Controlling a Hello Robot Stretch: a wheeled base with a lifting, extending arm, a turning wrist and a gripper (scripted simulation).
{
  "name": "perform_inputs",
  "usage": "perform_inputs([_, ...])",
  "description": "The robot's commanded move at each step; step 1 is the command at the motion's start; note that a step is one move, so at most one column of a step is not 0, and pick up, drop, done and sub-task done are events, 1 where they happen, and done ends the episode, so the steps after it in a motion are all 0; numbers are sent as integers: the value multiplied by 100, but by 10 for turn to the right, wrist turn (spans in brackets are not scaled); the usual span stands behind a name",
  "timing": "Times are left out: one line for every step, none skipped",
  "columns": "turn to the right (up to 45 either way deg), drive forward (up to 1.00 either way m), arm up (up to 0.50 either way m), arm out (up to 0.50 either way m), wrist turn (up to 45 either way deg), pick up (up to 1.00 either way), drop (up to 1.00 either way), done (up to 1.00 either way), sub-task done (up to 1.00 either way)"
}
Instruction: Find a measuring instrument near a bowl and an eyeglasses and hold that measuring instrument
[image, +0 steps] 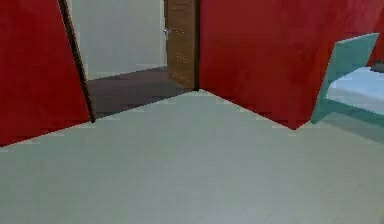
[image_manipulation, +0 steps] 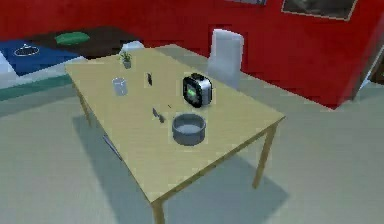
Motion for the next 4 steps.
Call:
perform_inputs([450, 0, 0, 0, 0, 0, 0, 0, 0])
perform_inputs([450, 0, 0, 0, 0, 0, 0, 0, 0])
perform_inputs([420, 0, 0, 0, 0, 0, 0, 0, 0])
perform_inputs([0, 100, 0, 0, 0, 0, 0, 0, 0])
